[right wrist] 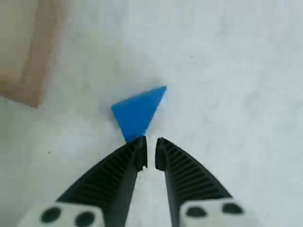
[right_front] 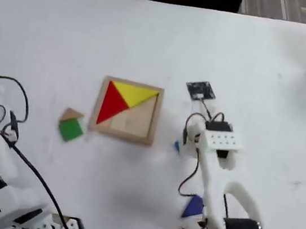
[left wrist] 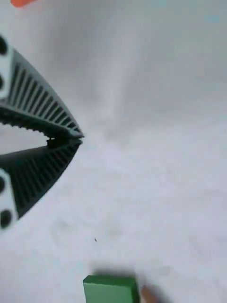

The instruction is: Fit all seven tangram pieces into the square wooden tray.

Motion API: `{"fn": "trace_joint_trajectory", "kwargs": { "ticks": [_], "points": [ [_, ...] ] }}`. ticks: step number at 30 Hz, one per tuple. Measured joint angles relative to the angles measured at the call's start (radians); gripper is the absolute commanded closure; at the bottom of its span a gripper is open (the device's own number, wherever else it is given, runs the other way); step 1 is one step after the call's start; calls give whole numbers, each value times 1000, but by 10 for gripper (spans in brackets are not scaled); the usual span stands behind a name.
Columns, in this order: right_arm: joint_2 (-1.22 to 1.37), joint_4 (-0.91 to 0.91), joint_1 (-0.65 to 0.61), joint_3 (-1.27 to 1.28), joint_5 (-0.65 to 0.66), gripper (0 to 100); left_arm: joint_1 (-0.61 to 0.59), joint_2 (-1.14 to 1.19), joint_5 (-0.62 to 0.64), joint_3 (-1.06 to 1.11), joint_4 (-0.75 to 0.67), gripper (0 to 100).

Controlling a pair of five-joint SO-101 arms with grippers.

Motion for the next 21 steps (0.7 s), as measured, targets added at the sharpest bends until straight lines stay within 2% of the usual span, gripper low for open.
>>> {"fn": "trace_joint_trajectory", "kwargs": {
  "ticks": [3, 10, 21],
  "points": [
    [-61, -69, 6, 86, 0, 954, -26, 0, -2, 0, -31, 977],
    [-94, -91, 11, 112, 0, 953, -253, 0, 0, -48, -78, 977],
    [-94, -101, 11, 112, 8, 950, -506, 0, 0, -100, -104, 976]
  ]
}}
